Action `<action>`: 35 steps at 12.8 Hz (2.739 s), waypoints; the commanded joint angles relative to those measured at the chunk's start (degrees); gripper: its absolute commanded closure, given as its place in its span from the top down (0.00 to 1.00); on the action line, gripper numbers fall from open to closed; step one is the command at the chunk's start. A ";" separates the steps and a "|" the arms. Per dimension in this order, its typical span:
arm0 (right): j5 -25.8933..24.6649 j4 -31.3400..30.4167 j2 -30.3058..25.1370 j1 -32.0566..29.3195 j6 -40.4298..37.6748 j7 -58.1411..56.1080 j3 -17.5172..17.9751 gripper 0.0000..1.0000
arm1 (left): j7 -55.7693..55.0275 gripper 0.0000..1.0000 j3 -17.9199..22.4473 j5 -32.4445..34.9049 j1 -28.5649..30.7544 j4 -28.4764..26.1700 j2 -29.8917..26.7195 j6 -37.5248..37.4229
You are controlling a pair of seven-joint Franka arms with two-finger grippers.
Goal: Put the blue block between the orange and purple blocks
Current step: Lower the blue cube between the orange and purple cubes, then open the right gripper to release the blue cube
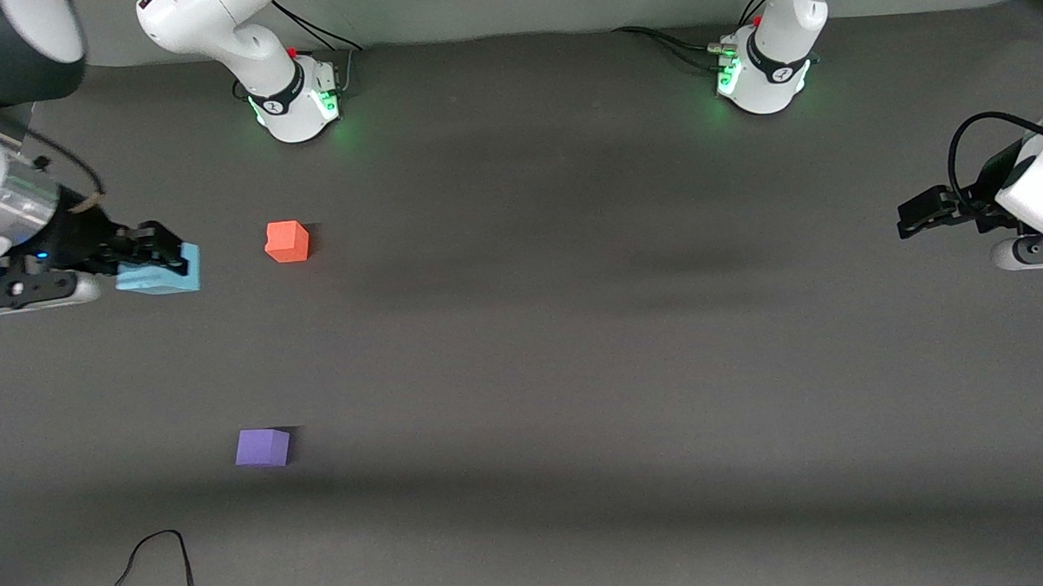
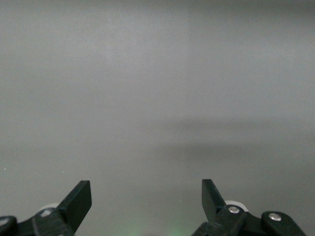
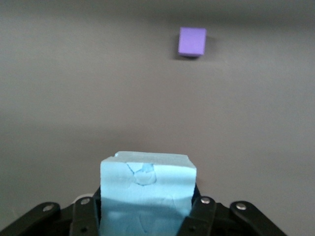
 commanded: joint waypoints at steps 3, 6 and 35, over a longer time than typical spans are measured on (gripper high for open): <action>1.25 -11.63 -1.29 0.78 11.37 -1.09 -0.37 0.39 | 0.63 1.00 0.27 0.13 -0.31 -1.47 -1.11 1.46; 1.25 -19.64 2.03 0.52 24.02 -2.15 -0.63 0.39 | 0.63 1.00 0.27 0.13 -0.31 -1.47 -1.11 1.73; 30.43 -33.38 26.67 1.75 58.36 -22.98 1.92 1.00 | 0.54 1.00 0.27 0.04 -0.40 -1.65 -0.59 2.17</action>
